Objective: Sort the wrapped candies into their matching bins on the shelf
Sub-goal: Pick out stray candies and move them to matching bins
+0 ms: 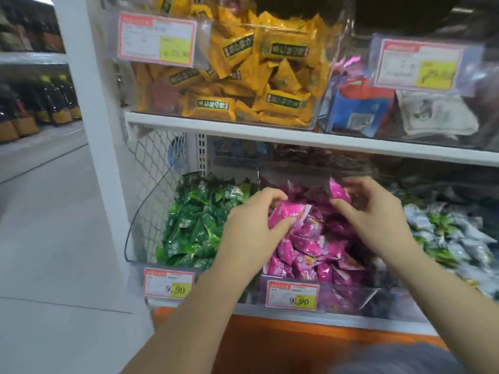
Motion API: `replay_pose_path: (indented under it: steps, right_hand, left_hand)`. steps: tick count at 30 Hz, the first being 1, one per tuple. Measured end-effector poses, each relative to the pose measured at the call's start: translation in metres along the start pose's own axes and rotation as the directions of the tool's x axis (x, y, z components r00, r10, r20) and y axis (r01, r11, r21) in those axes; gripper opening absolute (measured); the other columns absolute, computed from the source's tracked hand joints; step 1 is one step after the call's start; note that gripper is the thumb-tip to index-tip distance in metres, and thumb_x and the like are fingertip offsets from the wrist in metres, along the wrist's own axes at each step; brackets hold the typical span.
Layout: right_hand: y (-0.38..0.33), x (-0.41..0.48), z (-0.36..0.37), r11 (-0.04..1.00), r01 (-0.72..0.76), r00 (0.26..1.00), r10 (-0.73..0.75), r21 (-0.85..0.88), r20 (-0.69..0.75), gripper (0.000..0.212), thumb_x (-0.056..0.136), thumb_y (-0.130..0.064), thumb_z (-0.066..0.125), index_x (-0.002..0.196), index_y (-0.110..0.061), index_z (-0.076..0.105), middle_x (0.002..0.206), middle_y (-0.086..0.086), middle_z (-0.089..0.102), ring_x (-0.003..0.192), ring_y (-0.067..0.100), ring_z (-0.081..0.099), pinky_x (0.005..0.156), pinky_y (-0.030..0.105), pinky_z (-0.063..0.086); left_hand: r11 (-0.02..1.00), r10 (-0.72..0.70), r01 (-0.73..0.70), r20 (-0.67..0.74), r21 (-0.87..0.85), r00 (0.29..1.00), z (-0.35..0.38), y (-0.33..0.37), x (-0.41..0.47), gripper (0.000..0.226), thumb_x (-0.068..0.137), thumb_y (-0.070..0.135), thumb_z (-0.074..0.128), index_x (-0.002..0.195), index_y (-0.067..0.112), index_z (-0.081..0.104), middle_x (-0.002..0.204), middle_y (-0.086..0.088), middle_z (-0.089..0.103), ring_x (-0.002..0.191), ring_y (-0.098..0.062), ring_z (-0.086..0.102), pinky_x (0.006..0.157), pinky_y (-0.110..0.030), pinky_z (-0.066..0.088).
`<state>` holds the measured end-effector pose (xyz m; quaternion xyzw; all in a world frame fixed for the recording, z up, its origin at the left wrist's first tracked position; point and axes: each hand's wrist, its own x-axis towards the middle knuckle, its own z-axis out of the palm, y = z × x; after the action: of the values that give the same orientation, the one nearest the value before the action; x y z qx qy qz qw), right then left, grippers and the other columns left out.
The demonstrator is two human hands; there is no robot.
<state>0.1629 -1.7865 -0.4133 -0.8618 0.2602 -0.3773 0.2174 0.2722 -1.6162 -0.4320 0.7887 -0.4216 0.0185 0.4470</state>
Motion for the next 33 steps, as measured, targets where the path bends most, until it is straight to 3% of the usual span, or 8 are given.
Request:
replay_pose_path:
  steps: [5, 9, 12, 16, 19, 22, 27, 33]
  right_hand:
    - [0.032, 0.009, -0.008, 0.979, 0.011, 0.999, -0.002, -0.204, 0.041, 0.038, 0.082, -0.004, 0.066, 0.119, -0.011, 0.061, 0.107, 0.014, 0.063, 0.095, 0.029, 0.059, 0.081, 0.026, 0.038]
    - [0.033, 0.003, -0.009, 0.984, 0.046, 0.993, -0.026, -0.174, 0.111, 0.03, 0.086, -0.007, 0.063, 0.114, -0.016, 0.065, 0.105, 0.002, 0.064, 0.089, 0.011, 0.055, 0.071, 0.009, 0.032]
    - [0.022, 0.0, -0.007, 0.991, 0.073, 0.991, -0.059, -0.114, 0.121, 0.022, 0.086, -0.009, 0.064, 0.105, -0.019, 0.069, 0.095, -0.008, 0.062, 0.085, 0.005, 0.056, 0.068, -0.002, 0.033]
    - [-0.01, -0.007, 0.004, 0.987, 0.161, 0.968, -0.152, -0.027, 0.201, 0.017, 0.087, -0.013, 0.064, 0.101, -0.021, 0.071, 0.088, -0.019, 0.06, 0.078, -0.013, 0.052, 0.072, -0.006, 0.033]
    - [-0.039, -0.013, 0.019, 0.973, 0.224, 0.92, -0.231, 0.056, 0.317, 0.018, 0.088, -0.015, 0.063, 0.102, -0.023, 0.071, 0.087, -0.026, 0.058, 0.081, -0.019, 0.052, 0.073, -0.006, 0.033]
    - [-0.069, -0.019, 0.034, 0.951, 0.271, 0.847, -0.309, 0.148, 0.432, 0.017, 0.088, -0.016, 0.063, 0.1, -0.025, 0.071, 0.084, -0.027, 0.059, 0.085, -0.018, 0.053, 0.07, -0.002, 0.036]
    - [-0.114, -0.021, 0.066, 0.931, 0.249, 0.656, -0.365, 0.267, 0.66, 0.014, 0.091, -0.02, 0.06, 0.099, -0.029, 0.069, 0.08, -0.02, 0.065, 0.074, -0.006, 0.06, 0.066, 0.01, 0.046]
    - [-0.145, -0.006, 0.098, 0.985, 0.171, 0.127, -0.033, 0.011, 0.991, 0.035, 0.101, -0.032, 0.035, 0.123, -0.014, 0.056, 0.105, 0.002, 0.064, 0.083, 0.018, 0.064, 0.079, 0.034, 0.056]
  left_hand:
    - [0.949, 0.036, -0.026, -0.027, 0.314, 0.999, 0.023, 0.003, 0.013, 0.044, 0.088, 0.039, 0.061, 0.13, 0.035, 0.048, 0.127, 0.013, 0.056, 0.123, -0.009, 0.043, 0.112, -0.035, 0.02]
    - [0.938, 0.025, -0.019, -0.012, 0.346, 1.0, 0.024, -0.003, 0.013, 0.039, 0.092, 0.037, 0.055, 0.131, 0.035, 0.049, 0.139, 0.015, 0.044, 0.132, -0.009, 0.032, 0.116, -0.037, 0.013]
    - [0.947, 0.025, -0.016, -0.026, 0.322, 0.999, 0.01, -0.007, 0.009, 0.031, 0.092, 0.032, 0.056, 0.123, 0.034, 0.056, 0.129, 0.016, 0.051, 0.122, -0.008, 0.043, 0.115, -0.037, 0.019]
    - [0.969, -0.019, 0.039, -0.088, 0.243, 0.996, -0.024, -0.024, -0.003, 0.026, 0.091, 0.024, 0.058, 0.117, 0.029, 0.062, 0.12, 0.013, 0.057, 0.076, -0.007, 0.053, 0.095, -0.039, 0.046]
    - [0.972, -0.099, 0.127, -0.142, 0.199, 0.985, -0.054, -0.041, -0.014, 0.024, 0.091, 0.019, 0.058, 0.112, 0.03, 0.062, 0.108, 0.017, 0.059, 0.092, -0.005, 0.057, 0.083, -0.026, 0.044]
    - [0.956, -0.173, 0.207, -0.174, 0.206, 0.969, -0.079, -0.059, -0.029, 0.024, 0.089, 0.021, 0.06, 0.103, 0.041, 0.061, 0.1, 0.021, 0.063, 0.095, -0.005, 0.06, 0.082, -0.031, 0.048]
    - [0.952, -0.249, 0.28, -0.218, 0.126, 0.944, -0.112, -0.082, -0.059, 0.035, 0.087, 0.022, 0.061, 0.081, 0.056, 0.055, 0.092, 0.028, 0.065, 0.091, -0.004, 0.064, 0.085, -0.04, 0.052]
    - [0.933, -0.321, 0.342, -0.175, 0.11, 0.931, -0.138, -0.101, -0.071, 0.035, 0.088, 0.015, 0.061, 0.076, 0.048, 0.056, 0.085, 0.022, 0.066, 0.082, -0.001, 0.063, 0.082, -0.035, 0.052]
